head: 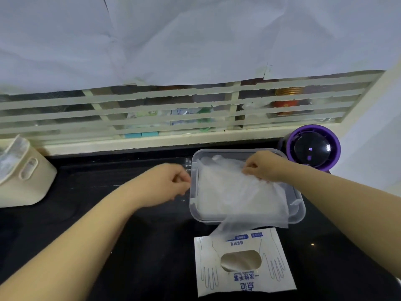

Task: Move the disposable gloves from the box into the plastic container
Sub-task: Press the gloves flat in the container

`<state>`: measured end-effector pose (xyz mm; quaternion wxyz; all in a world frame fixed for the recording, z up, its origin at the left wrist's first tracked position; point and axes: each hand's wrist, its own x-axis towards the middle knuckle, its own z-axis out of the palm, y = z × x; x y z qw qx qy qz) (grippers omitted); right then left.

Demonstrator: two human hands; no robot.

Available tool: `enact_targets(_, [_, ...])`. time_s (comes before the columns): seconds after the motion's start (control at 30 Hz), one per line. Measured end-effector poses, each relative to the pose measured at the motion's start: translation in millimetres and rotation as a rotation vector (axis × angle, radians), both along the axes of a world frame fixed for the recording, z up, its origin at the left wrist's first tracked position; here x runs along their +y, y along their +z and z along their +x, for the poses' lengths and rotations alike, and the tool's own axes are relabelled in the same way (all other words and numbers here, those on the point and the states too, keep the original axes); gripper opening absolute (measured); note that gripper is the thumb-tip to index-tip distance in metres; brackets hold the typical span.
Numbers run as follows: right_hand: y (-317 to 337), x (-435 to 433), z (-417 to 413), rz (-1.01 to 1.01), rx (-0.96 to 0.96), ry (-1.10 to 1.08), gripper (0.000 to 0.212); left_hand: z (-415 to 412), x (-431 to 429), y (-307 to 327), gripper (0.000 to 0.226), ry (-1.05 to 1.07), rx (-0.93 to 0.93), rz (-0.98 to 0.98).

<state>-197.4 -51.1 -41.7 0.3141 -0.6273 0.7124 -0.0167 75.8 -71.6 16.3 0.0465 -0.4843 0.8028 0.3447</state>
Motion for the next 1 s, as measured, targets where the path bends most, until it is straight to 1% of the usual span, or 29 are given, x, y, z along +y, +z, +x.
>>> enact_targets(0.03, [-1,-4,1,-0.003,0.044,0.042,0.029,-9,-1,1,0.01,-0.027,0.034,-0.093])
enact_targets(0.1, [-1,-10,4,-0.034,0.181,0.125,0.033,-33,3,-6,0.024,-0.189,0.022,-0.211])
enact_targets(0.2, [1,-14,7,-0.11,0.351,0.214,0.03,-66,8,-35,0.053,-0.471,-0.16,-0.3])
enact_targets(0.27, [4,-14,7,-0.17,0.427,0.244,0.03,-76,3,-53,0.064,-0.539,-0.261,-0.347])
enact_targets(0.37, [2,-11,-1,-0.304,0.563,0.267,0.033,-85,-2,-70,0.064,-0.605,-0.317,-0.427])
enact_targets(0.43, [-1,-5,-3,-0.482,0.613,0.281,0.03,-90,-2,-77,0.061,-0.656,-0.358,-0.45])
enact_targets(0.5, [4,6,7,-0.668,0.538,0.264,0.024,-94,-3,-81,0.057,-0.662,-0.396,-0.434])
enact_targets(0.53, [7,13,12,-0.672,0.452,0.262,0.024,-94,-5,-83,0.055,-0.655,-0.414,-0.411])
enact_targets(0.57, [10,21,18,-0.595,0.356,0.254,0.028,-94,-6,-83,0.054,-0.645,-0.431,-0.39])
enact_targets(0.6, [8,28,23,-0.441,0.272,0.23,0.036,-94,-8,-85,0.053,-0.636,-0.445,-0.372])
enact_targets(0.63, [5,34,26,-0.251,0.236,0.209,0.046,-94,-8,-86,0.053,-0.63,-0.452,-0.356])
enact_targets(0.67, [1,37,27,-0.088,0.243,0.211,0.055,-94,-9,-86,0.053,-0.625,-0.455,-0.347])
enact_targets(0.7, [-5,39,26,0.026,0.265,0.235,0.064,-96,-10,-86,0.053,-0.623,-0.459,-0.334])
enact_targets(0.73, [-12,40,24,0.098,0.269,0.257,0.069,-98,-11,-87,0.054,-0.62,-0.467,-0.319])
enact_targets(0.8, [-19,37,22,0.186,0.24,0.26,0.076,-102,-12,-86,0.054,-0.61,-0.492,-0.295])
enact_targets(0.9, [-22,34,22,0.248,0.211,0.253,0.084,-105,-12,-80,0.052,-0.612,-0.54,-0.253])
enact_targets(0.97, [-21,32,25,0.238,0.223,0.262,0.082,-106,-14,-71,0.048,-0.606,-0.498,-0.249])
enact_targets(1.0, [-19,30,26,0.195,0.223,0.269,0.075,-108,-15,-66,0.045,-0.578,-0.438,-0.242])
